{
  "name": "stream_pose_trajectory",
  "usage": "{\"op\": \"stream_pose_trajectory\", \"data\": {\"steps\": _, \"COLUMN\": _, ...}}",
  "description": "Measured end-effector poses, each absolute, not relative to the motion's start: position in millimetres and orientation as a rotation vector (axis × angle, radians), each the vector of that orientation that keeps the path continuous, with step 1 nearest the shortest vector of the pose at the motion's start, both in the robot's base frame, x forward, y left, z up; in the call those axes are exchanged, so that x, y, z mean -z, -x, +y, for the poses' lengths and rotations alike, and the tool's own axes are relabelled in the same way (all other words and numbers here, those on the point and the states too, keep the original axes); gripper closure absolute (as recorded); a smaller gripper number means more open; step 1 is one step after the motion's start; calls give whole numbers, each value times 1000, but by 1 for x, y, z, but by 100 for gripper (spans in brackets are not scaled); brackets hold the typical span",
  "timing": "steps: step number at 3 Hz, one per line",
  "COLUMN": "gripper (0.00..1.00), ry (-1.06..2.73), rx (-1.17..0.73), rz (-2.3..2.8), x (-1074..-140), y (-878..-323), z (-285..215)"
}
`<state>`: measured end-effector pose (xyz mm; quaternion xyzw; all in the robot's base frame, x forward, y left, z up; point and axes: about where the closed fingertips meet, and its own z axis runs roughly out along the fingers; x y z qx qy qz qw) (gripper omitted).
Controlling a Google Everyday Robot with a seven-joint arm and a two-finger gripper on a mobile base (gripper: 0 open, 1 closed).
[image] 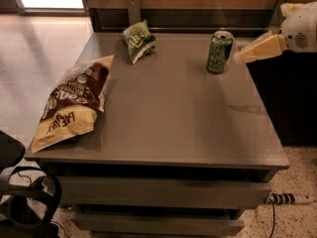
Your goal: Move green can near brown chip bag
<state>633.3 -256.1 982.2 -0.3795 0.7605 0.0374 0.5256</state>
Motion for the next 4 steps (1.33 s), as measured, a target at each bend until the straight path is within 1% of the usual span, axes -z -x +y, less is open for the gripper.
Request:
{"op": "stream_pose_trajectory", "data": {"steps": 2, "gripper": 0, "ry": 792, "rx": -268, "rz": 1639, "x": -963, "y": -679, "z": -250}}
{"op": "stream_pose_trajectory", "data": {"steps": 4, "gripper": 0, "ry": 741, "rx": -341, "rz": 1613, "x": -935, "y": -713, "z": -241}}
